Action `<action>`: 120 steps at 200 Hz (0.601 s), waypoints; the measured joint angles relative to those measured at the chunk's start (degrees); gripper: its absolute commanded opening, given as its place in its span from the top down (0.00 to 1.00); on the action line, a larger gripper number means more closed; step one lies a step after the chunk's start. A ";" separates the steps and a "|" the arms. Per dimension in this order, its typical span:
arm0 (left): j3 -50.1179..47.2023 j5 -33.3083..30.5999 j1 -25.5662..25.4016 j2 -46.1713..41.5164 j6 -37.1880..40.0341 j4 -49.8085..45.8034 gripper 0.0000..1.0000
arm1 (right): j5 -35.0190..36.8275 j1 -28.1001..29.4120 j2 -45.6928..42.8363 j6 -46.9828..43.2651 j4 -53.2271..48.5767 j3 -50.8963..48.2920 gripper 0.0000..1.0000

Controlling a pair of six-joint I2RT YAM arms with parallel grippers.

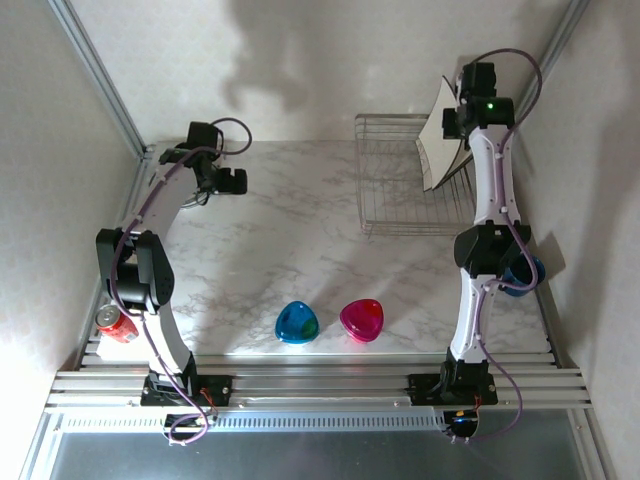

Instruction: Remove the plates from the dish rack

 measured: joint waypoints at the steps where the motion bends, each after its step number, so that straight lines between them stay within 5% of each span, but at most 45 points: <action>1: -0.04 -0.02 0.00 -0.02 0.00 0.00 0.00 | 0.02 0.02 -0.09 0.00 0.00 0.00 1.00; 120: -1.42 0.00 -0.17 -0.66 -0.02 0.66 0.01 | -3.04 2.99 -10.36 1.31 -0.20 -3.43 1.00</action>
